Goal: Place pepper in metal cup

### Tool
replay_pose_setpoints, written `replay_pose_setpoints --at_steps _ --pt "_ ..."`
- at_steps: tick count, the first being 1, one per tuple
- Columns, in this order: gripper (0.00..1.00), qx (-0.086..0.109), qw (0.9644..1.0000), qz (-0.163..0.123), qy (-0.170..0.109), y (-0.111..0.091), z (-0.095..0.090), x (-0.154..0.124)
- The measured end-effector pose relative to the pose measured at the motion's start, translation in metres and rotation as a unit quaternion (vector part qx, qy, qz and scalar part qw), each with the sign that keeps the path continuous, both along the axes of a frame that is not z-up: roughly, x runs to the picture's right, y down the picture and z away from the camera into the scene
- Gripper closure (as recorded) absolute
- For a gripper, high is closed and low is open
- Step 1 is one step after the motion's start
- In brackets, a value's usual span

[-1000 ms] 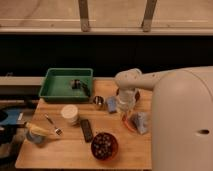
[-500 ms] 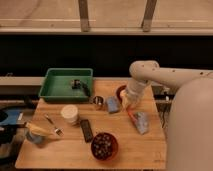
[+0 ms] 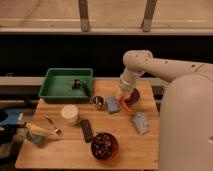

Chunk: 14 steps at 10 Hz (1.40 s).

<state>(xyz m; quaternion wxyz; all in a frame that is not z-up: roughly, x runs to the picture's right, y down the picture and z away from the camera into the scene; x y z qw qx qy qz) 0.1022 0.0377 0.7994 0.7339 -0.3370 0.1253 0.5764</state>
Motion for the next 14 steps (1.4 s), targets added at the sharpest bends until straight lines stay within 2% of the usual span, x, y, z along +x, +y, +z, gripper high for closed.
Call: replay_pose_setpoints --at_steps 2,10,12,14 --pt "1.00 0.013 0.9999 -0.008 -0.007 -0.018 -0.002 -0.021" --pt "1.00 0.019 0.9998 -0.005 -0.007 -0.020 -0.001 -0.021" --pt "1.00 0.026 0.9995 -0.006 -0.015 -0.022 0.005 -0.021" --pt "1.00 0.032 0.9990 -0.011 -0.030 -0.029 0.012 -0.035"
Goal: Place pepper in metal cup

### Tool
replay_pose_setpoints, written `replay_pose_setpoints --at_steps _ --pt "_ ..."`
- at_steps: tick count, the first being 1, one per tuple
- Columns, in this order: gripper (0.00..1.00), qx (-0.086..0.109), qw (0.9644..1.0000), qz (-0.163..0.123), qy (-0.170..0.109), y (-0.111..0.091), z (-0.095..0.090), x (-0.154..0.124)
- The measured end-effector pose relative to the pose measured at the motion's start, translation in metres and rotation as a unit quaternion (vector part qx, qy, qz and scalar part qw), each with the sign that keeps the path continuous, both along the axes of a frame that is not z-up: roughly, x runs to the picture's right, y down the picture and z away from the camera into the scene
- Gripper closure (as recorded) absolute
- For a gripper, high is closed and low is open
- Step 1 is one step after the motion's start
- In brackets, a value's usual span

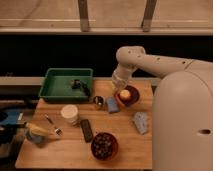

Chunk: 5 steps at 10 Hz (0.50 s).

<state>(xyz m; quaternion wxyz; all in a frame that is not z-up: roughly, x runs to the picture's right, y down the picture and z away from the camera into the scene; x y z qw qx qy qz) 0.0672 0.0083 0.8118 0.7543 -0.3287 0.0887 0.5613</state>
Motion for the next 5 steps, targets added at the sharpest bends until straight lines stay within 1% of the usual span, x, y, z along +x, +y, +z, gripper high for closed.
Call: replay_pose_setpoints --at_steps 3,4,5 --pt "1.00 0.013 0.9996 -0.012 -0.021 -0.015 0.010 -0.027" --pt "1.00 0.016 0.9992 -0.020 -0.031 -0.021 0.014 -0.043" --pt "1.00 0.016 0.9988 -0.023 -0.040 -0.024 0.017 -0.051"
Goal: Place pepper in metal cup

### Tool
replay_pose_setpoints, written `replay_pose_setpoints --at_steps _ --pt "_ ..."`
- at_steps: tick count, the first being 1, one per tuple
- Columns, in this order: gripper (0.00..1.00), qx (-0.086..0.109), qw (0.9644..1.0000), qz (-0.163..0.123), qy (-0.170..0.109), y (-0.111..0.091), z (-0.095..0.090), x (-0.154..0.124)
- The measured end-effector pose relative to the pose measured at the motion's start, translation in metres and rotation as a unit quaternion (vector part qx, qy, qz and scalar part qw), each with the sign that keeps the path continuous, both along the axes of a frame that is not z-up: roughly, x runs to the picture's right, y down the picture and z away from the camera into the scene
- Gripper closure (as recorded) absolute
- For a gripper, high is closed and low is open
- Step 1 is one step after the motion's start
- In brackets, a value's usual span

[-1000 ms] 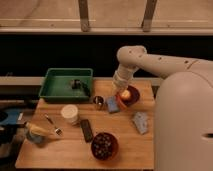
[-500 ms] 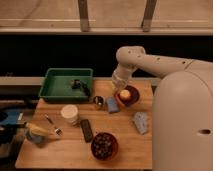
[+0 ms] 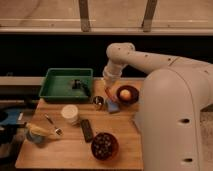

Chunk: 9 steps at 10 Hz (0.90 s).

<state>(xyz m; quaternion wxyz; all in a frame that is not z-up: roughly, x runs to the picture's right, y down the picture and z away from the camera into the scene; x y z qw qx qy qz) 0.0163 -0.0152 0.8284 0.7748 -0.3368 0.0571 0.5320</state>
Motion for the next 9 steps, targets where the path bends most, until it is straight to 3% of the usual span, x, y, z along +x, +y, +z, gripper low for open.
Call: replay_pose_setpoints --at_steps 9 --pt "1.00 -0.001 0.9968 -0.001 -0.080 -0.003 0.011 -0.061"
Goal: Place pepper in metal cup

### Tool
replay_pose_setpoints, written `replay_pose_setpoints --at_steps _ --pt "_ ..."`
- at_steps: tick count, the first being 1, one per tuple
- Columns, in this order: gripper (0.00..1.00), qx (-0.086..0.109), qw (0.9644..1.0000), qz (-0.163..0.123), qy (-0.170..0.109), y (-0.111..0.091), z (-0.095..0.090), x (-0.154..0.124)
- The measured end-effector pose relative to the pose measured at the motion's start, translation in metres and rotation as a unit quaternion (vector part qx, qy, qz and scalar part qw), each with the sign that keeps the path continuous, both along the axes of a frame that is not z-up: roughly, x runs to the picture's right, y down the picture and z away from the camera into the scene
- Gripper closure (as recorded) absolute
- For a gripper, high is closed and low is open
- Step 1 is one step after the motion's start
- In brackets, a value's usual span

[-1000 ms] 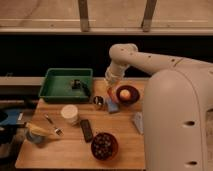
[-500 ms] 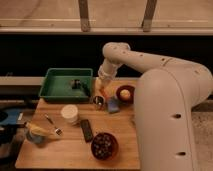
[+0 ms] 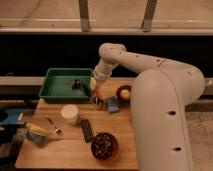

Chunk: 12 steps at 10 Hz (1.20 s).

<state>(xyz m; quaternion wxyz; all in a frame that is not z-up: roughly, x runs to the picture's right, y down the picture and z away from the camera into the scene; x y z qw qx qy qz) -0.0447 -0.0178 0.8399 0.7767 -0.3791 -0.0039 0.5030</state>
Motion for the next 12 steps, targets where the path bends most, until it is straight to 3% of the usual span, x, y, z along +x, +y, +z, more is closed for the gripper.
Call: replay_pose_setpoints --at_steps 7,12 --pt "0.98 -0.005 0.9991 0.022 -0.034 0.007 0.011 -0.014" --pt "0.49 -0.004 0.9981 0.042 -0.045 0.013 0.026 -0.001"
